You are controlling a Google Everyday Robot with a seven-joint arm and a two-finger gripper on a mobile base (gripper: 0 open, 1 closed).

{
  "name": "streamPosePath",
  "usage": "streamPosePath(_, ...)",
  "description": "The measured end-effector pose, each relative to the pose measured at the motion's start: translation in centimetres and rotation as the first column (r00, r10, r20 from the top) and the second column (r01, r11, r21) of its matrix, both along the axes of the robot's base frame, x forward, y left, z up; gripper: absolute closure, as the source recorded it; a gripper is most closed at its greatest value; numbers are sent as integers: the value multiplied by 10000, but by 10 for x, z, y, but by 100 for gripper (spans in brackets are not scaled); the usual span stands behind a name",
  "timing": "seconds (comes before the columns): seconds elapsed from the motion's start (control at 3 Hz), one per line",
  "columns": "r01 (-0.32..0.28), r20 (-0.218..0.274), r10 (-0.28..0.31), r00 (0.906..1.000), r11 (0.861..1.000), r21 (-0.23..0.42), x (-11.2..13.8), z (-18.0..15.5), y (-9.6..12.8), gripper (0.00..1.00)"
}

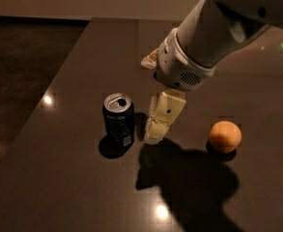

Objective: Move pepsi can near apple

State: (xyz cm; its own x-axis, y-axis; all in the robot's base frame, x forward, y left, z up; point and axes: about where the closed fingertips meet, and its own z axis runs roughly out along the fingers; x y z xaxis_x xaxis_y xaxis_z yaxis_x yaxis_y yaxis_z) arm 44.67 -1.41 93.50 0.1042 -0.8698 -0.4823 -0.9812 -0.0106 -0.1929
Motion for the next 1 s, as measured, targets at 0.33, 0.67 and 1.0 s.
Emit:
streamPosePath(0.33, -453, -213, 452, 9987, 9990, -36, -3, -17, 24, 0)
streamPosePath(0.67, -762, -412, 757, 9963, 9970, -111, -4, -28, 41, 0)
streamPosePath(1.0, -934, -635, 923, 9937, 9955, -143, -2, -32, 50, 11)
